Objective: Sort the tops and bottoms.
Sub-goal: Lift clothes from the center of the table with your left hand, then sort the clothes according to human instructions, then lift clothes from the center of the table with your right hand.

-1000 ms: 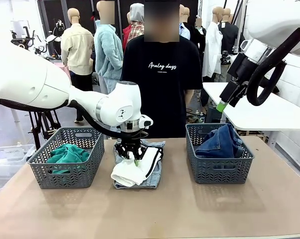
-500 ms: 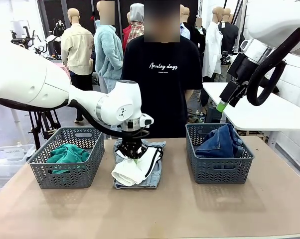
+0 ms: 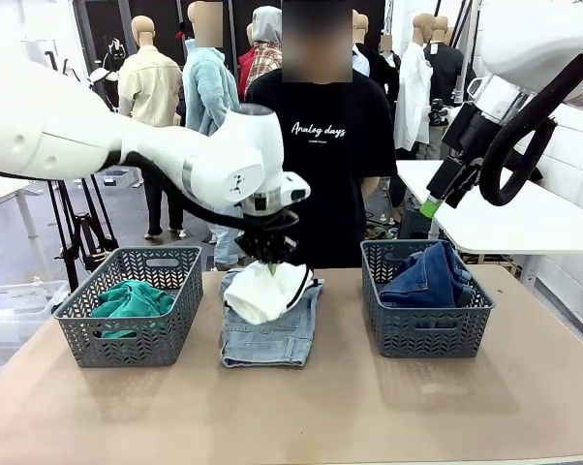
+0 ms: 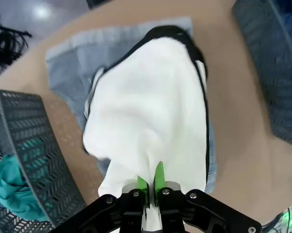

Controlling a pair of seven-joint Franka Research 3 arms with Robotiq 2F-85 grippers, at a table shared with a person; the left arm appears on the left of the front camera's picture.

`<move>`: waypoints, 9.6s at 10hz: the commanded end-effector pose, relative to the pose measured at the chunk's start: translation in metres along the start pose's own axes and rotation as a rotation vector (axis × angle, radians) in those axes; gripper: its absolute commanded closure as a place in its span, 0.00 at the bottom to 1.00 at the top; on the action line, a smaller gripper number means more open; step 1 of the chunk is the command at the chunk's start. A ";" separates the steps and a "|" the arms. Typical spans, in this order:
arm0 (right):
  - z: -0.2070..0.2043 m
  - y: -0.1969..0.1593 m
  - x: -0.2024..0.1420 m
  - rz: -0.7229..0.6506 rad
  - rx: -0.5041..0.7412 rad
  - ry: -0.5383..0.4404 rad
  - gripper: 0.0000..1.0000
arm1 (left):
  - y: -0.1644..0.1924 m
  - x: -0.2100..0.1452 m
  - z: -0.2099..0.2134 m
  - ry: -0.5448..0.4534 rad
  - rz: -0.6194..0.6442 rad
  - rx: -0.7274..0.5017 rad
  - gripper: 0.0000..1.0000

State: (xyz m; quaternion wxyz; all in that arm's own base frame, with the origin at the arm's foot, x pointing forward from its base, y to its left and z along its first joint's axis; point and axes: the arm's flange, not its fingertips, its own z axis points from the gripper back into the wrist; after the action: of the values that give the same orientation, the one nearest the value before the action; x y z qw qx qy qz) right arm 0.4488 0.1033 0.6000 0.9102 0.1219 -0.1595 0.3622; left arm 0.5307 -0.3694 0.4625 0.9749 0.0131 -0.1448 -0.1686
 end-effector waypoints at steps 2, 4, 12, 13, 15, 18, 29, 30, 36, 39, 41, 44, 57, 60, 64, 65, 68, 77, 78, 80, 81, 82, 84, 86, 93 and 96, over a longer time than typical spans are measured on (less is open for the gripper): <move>0.000 0.000 0.000 0.001 0.000 0.001 0.00 | -0.012 0.001 0.038 -0.149 -0.019 0.019 1.00; 0.000 0.000 0.000 0.001 0.000 0.001 0.00 | -0.018 0.007 0.074 -0.241 -0.049 0.033 1.00; 0.000 0.000 0.000 0.001 0.000 0.001 0.00 | -0.016 0.012 0.098 -0.260 -0.078 0.026 1.00; 0.000 0.000 0.000 0.001 0.000 0.001 0.00 | -0.016 0.012 0.098 -0.260 -0.078 0.026 1.00; 0.000 0.000 0.000 0.001 0.000 0.001 0.00 | -0.016 0.012 0.098 -0.260 -0.078 0.026 1.00; 0.000 0.000 0.000 0.001 0.000 0.001 0.00 | -0.016 0.012 0.098 -0.260 -0.078 0.026 1.00; 0.000 0.000 0.000 0.001 0.000 0.001 0.00 | -0.016 0.012 0.098 -0.260 -0.078 0.026 1.00; 0.000 0.000 0.000 0.001 0.000 0.001 0.00 | -0.016 0.012 0.098 -0.260 -0.078 0.026 1.00; 0.000 0.000 0.000 0.001 0.000 0.001 0.00 | -0.016 0.012 0.098 -0.260 -0.078 0.026 1.00; 0.000 0.000 0.000 0.000 0.000 0.000 0.00 | -0.016 0.012 0.098 -0.260 -0.078 0.026 1.00; 0.032 0.020 -0.019 0.040 -0.026 -0.013 0.00 | -0.016 0.012 0.098 -0.260 -0.078 0.026 1.00; 0.066 0.020 -0.061 0.087 -0.060 0.003 0.00 | -0.016 0.012 0.098 -0.260 -0.078 0.026 1.00; 0.082 0.020 -0.067 0.078 -0.070 0.011 0.00 | -0.169 0.044 0.120 -0.473 -0.326 -0.161 1.00; 0.082 0.020 -0.067 0.078 -0.070 0.011 0.00 | -0.169 0.044 0.120 -0.473 -0.326 -0.161 1.00; 0.082 0.020 -0.067 0.078 -0.070 0.011 0.00 | -0.197 0.071 0.071 -0.452 -0.371 -0.391 1.00; 0.082 0.020 -0.067 0.078 -0.070 0.011 0.00 | -0.203 0.079 0.056 -0.457 -0.360 -0.466 1.00; 0.082 0.020 -0.067 0.078 -0.070 0.011 0.00 | -0.210 0.078 0.025 -0.404 -0.302 -0.425 1.00; 0.082 0.020 -0.067 0.078 -0.070 0.011 0.00 | -0.222 0.098 -0.054 -0.268 -0.355 -0.397 1.00; 0.082 0.020 -0.067 0.078 -0.070 0.011 0.00 | -0.222 0.100 -0.056 -0.227 -0.356 -0.417 0.90; 0.082 0.020 -0.067 0.078 -0.070 0.011 0.00 | -0.225 0.102 -0.050 -0.231 -0.395 -0.409 0.52; 0.082 0.020 -0.067 0.078 -0.070 0.011 0.00 | -0.225 0.103 -0.044 -0.244 -0.396 -0.409 0.32; 0.082 0.020 -0.067 0.078 -0.070 0.011 0.00 | -0.226 0.103 -0.036 -0.267 -0.398 -0.413 0.12; 0.082 0.020 -0.067 0.078 -0.070 0.011 0.00 | -0.228 0.105 -0.013 -0.263 -0.421 -0.405 0.00; 0.082 0.020 -0.067 0.078 -0.070 0.011 0.00 | -0.231 0.102 0.005 -0.303 -0.446 -0.378 0.00; 0.082 0.020 -0.067 0.078 -0.070 0.011 0.00 | -0.229 0.089 0.008 -0.290 -0.423 -0.390 0.00; 0.082 0.020 -0.067 0.078 -0.070 0.011 0.00 | -0.229 0.089 0.008 -0.290 -0.423 -0.390 0.00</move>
State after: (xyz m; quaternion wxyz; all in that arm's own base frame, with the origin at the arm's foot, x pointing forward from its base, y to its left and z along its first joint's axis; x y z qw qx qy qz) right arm 0.3722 0.0470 0.6516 0.8982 0.0794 -0.1715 0.3969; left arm 0.5349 -0.6141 0.4759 0.8726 -0.1670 -0.2389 -0.3920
